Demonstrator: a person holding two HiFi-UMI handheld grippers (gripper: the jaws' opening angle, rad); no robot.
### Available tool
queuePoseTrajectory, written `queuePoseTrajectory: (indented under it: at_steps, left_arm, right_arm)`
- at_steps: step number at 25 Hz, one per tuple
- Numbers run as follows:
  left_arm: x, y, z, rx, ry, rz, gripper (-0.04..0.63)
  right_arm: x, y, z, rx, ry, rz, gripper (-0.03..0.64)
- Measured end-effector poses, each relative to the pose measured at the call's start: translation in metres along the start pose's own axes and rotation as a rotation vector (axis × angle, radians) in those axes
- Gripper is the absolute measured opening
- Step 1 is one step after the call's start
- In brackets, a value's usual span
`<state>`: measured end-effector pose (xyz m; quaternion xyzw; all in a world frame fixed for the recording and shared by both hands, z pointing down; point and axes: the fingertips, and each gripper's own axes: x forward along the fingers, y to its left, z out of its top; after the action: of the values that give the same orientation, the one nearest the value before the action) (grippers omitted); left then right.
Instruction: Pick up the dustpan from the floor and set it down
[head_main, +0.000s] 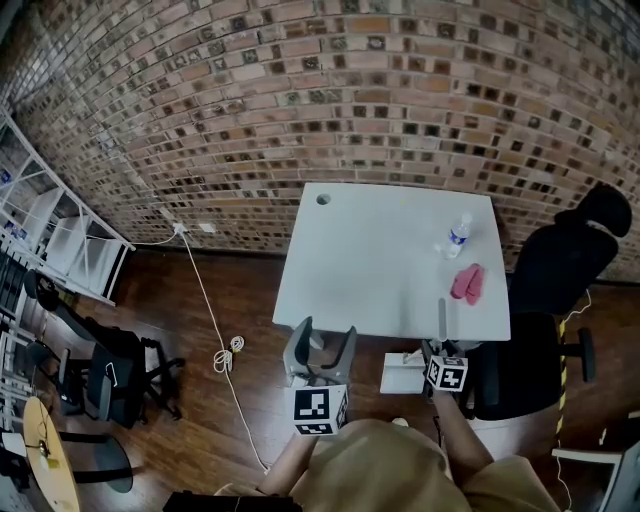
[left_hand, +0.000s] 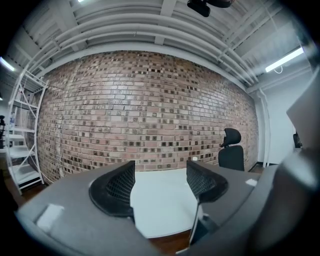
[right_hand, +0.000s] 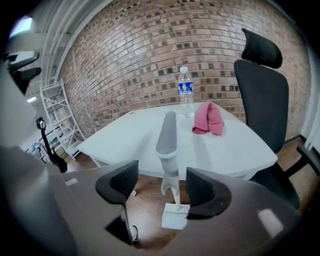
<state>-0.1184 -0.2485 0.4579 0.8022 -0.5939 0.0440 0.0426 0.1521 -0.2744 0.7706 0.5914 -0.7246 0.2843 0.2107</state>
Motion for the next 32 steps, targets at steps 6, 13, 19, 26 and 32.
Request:
queuePoseTrajectory:
  at_steps: [6,13,19,26,32]
  left_arm:
    - [0.003,-0.004,-0.006,-0.003,0.003,-0.013,0.302]
    - [0.006,-0.013,-0.001,-0.005,-0.006,-0.038,0.302]
    - [0.003,-0.028,0.01,0.045,-0.052,-0.055,0.302]
    - [0.0,-0.016,0.022,0.021,-0.1,-0.007,0.302]
    - [-0.004,-0.011,0.027,0.009,-0.115,0.015,0.31]
  right_arm:
    - [-0.046,0.027,0.039,-0.202,-0.148,0.011,0.291]
    - [-0.129,0.071,0.145,-0.184,-0.474,0.049,0.291]
    - [-0.191,0.098,0.203,-0.162,-0.657,0.054,0.291]
    - [-0.225,0.101,0.232,-0.229,-0.722,0.02,0.282]
    - [-0.237,0.102,0.238,-0.231,-0.749,0.02,0.272]
